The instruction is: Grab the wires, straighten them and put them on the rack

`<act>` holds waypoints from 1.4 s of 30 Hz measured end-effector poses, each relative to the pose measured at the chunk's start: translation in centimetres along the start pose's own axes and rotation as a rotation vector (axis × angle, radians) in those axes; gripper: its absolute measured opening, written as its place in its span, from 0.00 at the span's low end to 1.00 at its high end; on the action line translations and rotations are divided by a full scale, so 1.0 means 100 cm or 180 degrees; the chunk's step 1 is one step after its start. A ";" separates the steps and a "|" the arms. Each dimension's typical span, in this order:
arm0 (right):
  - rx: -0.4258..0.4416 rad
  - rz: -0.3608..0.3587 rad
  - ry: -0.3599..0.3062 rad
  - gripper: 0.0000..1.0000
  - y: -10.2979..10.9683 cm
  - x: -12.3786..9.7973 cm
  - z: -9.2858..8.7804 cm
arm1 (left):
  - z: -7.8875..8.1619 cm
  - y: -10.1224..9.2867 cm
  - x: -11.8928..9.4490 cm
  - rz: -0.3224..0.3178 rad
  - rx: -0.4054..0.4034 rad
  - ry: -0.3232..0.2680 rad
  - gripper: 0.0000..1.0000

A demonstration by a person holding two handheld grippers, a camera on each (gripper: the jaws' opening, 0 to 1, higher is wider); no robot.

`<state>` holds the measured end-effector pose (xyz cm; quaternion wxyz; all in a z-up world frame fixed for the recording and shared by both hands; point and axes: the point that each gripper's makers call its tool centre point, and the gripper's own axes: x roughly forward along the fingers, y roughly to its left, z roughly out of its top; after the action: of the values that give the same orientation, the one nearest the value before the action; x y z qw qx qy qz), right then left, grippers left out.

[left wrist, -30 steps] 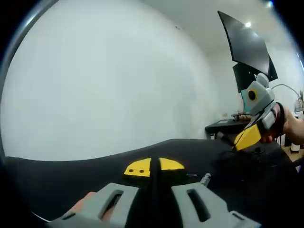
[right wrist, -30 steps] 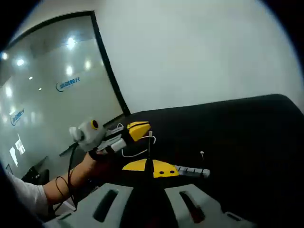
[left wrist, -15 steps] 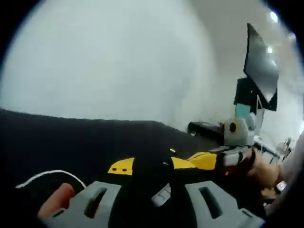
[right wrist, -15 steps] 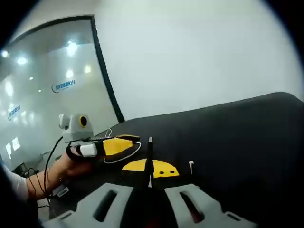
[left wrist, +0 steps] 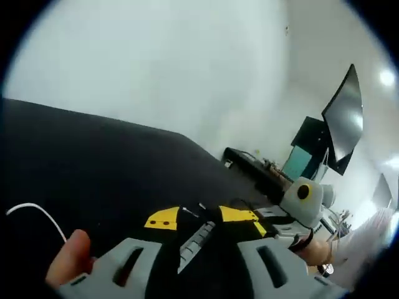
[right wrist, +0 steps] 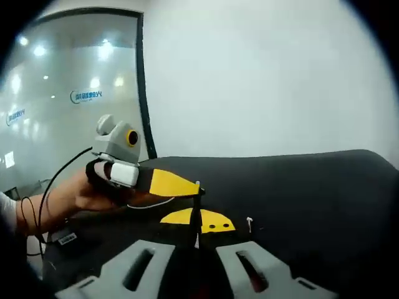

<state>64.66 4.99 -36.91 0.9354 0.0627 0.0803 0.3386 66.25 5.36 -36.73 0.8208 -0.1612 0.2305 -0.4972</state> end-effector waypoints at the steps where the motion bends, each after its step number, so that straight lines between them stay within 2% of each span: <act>1: -0.0003 -0.0010 -0.0007 0.00 -0.001 0.001 0.000 | 0.000 0.000 0.003 0.0024 0.0095 0.0036 0.25; 2: -0.0018 -0.0019 0.0005 0.00 -0.001 0.001 -0.001 | 0.000 0.001 0.005 0.0022 0.0167 0.0078 0.22; 4: -0.0091 -0.0076 0.0035 0.00 -0.005 0.002 -0.004 | 0.004 -0.001 0.010 0.0001 0.0150 0.0120 0.16; 6: -0.0101 -0.0114 0.0034 0.00 -0.009 0.004 -0.004 | 0.003 0.002 0.012 0.0051 0.0389 0.0228 0.16; 8: -0.0094 -0.0173 0.0096 0.01 -0.013 0.004 -0.009 | -0.002 0.005 0.015 0.0176 0.0686 0.0342 0.15; 9: -0.0101 -0.0167 0.0146 0.01 -0.014 0.006 -0.012 | -0.003 0.007 0.016 0.0223 0.0729 0.0352 0.11; 10: -0.0126 -0.0124 0.0196 0.01 -0.010 0.006 -0.016 | -0.004 0.018 0.016 0.0378 0.0816 0.0433 0.04; 11: -0.0166 -0.0085 0.0273 0.05 -0.006 0.006 -0.022 | -0.010 0.024 0.016 0.0450 0.0832 0.0592 0.04; 13: -0.0233 0.0015 0.0416 0.09 0.002 0.006 -0.031 | -0.008 0.026 0.021 0.0364 0.0770 0.0562 0.04; 15: -0.0376 -0.0002 0.0559 0.09 0.003 0.005 -0.040 | -0.008 0.029 0.023 0.0315 0.0552 0.0620 0.04; 19: -0.0476 -0.0088 0.0575 0.06 -0.001 0.001 -0.040 | -0.010 0.037 0.031 0.0291 0.0527 0.0694 0.05; 21: -0.0500 -0.0131 0.0587 0.02 -0.005 -0.001 -0.038 | -0.010 0.038 0.035 0.0303 0.0363 0.0667 0.05; 24: -0.0416 -0.0205 0.0655 0.00 -0.011 -0.008 -0.034 | -0.013 0.039 0.039 0.0359 -0.0042 0.0598 0.04; 27: -0.0447 -0.0216 0.0624 0.00 -0.009 -0.011 -0.029 | -0.021 0.039 0.040 0.0407 -0.0308 0.0586 0.04; 29: -0.0261 -0.0076 0.0686 0.00 0.000 -0.011 -0.032 | -0.021 0.034 0.040 0.0356 -0.0550 0.0500 0.04; 30: -0.0116 -0.0076 0.0770 0.00 0.000 -0.013 -0.034 | -0.021 0.031 0.039 0.0333 -0.0615 0.0486 0.04; 31: -0.0082 -0.0056 0.0815 0.00 0.001 -0.013 -0.035 | -0.021 0.028 0.038 0.0297 -0.0672 0.0483 0.04; 34: -0.0108 -0.0006 0.0837 0.00 0.006 -0.014 -0.037 | -0.019 0.018 0.034 0.0181 -0.0763 0.0438 0.04; 35: -0.0178 -0.0005 0.0823 0.00 0.008 -0.013 -0.036 | -0.020 0.017 0.033 0.0181 -0.0752 0.0431 0.04; 37: -0.0397 -0.0106 0.0786 0.00 0.004 -0.012 -0.033 | -0.024 0.027 0.036 0.0352 -0.0731 0.0466 0.04; 38: -0.0567 -0.0141 0.0777 0.00 0.004 -0.012 -0.033 | -0.026 0.030 0.039 0.0351 -0.0763 0.0452 0.04; 40: -0.0714 -0.0131 0.0755 0.00 0.007 -0.011 -0.032 | -0.028 0.025 0.041 0.0272 -0.0927 0.0375 0.04; 41: -0.0823 -0.0095 0.0691 0.00 0.010 -0.009 -0.028 | -0.029 0.023 0.042 0.0269 -0.1019 0.0365 0.04; 42: -0.1023 -0.0032 0.0546 0.00 0.018 -0.007 -0.020 | -0.030 0.024 0.043 0.0313 -0.0970 0.0389 0.04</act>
<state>62.65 6.05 -38.53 0.9248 -0.1171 0.1050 0.3465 68.09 2.52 -41.37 0.7946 -0.2418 0.3603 -0.4247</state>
